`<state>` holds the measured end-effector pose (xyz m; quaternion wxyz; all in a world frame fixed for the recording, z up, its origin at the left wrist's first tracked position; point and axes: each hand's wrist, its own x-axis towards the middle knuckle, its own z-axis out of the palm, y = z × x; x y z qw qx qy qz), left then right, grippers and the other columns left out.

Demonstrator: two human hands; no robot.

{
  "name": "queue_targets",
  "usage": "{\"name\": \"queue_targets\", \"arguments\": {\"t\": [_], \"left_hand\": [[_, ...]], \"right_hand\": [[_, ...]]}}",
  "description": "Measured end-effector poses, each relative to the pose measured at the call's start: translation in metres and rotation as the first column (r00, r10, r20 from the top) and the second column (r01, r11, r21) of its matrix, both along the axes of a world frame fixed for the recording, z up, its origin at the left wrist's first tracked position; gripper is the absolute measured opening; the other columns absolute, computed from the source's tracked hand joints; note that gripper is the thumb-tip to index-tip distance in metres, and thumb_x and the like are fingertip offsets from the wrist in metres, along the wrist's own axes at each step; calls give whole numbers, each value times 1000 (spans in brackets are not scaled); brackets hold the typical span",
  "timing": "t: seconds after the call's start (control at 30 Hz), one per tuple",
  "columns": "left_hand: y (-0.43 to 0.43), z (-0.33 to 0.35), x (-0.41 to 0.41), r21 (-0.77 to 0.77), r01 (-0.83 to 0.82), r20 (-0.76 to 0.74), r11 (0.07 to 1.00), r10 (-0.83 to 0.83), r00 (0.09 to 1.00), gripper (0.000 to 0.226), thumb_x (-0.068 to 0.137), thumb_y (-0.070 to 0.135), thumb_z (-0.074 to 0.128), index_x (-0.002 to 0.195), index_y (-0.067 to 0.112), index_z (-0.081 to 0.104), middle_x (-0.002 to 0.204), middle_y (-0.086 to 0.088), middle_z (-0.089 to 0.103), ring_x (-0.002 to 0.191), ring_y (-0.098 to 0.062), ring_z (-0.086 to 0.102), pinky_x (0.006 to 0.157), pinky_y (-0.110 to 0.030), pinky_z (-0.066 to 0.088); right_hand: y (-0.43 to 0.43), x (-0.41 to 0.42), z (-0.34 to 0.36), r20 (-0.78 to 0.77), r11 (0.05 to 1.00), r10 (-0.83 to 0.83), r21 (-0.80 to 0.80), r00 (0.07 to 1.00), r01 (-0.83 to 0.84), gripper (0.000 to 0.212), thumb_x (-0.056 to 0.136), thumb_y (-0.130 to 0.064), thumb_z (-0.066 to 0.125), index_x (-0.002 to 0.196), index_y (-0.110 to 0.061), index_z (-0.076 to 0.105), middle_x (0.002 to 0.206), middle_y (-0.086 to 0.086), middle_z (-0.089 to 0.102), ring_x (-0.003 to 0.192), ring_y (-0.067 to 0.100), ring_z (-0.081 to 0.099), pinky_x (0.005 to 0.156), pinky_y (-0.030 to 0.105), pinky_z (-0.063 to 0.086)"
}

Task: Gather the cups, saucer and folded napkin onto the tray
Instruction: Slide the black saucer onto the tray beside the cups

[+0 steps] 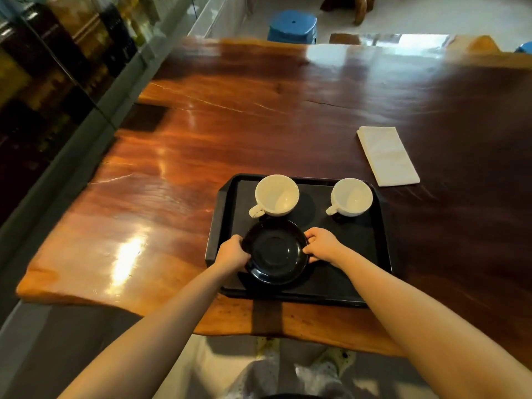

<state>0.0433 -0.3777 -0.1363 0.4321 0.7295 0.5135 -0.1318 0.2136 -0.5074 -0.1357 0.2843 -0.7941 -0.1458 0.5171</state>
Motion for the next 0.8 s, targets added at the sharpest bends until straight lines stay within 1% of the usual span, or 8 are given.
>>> {"name": "queue_targets", "arguments": {"t": [0.1,0.17,0.3,0.43,0.53,0.63,0.7,0.8], "left_hand": [[6,1,3,35,65,-55,997,-63,996,34,85,10,59,118,5,51,112,-15,62,99,-30,64,81,-39,56],[10,2,4,35,101,-90,994,-98,991,35,86,13,58,118,4,51,111,-15,63,92,-29,67,80,-40,58],[20,11,9,115,226,-154,967,-208,966,33,88,19,53,119,9,51,113,-12,61,82,-23,59,72,-34,53],[36,28,17,250,327,-186,911,-286,940,22,84,18,49,99,11,63,97,-8,65,92,-27,62,74,-34,49],[47,51,30,238,423,-192,874,-384,903,15,83,22,49,74,13,58,71,-5,56,72,-26,54,61,-30,42],[53,79,48,179,540,-254,822,-492,833,22,87,27,50,76,11,60,59,-3,50,59,-22,50,49,-25,39],[55,94,63,175,604,-310,778,-539,784,23,89,28,49,81,10,63,65,-4,57,60,-22,53,46,-24,39],[55,116,87,122,663,-366,738,-588,721,34,93,31,47,101,3,66,97,-13,70,82,-26,67,43,-23,41]], "right_hand": [[3,-1,-3,17,1000,3,2,1000,-3,28,82,10,55,105,-6,57,78,7,59,86,23,63,76,37,59],[4,-2,-1,20,1000,13,-10,1000,-13,28,83,7,56,108,-5,57,81,7,60,85,23,64,75,36,60],[9,1,9,76,986,138,-109,988,-129,36,84,-2,59,118,-10,51,108,14,60,99,27,63,78,37,59],[11,15,28,90,973,202,-136,975,-189,44,87,-3,59,128,-9,46,119,17,57,105,28,61,86,38,56],[9,30,50,41,955,263,-154,964,-254,42,89,-6,59,129,-8,47,123,15,54,108,27,58,92,40,52],[9,46,73,35,937,313,-172,949,-303,38,90,-10,58,127,-9,50,131,13,51,115,29,57,91,40,51],[10,57,88,37,925,341,-195,939,-328,36,91,-12,57,127,-9,50,132,12,51,117,28,56,91,39,50],[10,75,111,57,898,394,-238,917,-371,32,90,-18,59,121,-11,55,124,10,56,109,25,60,89,39,53]]}}
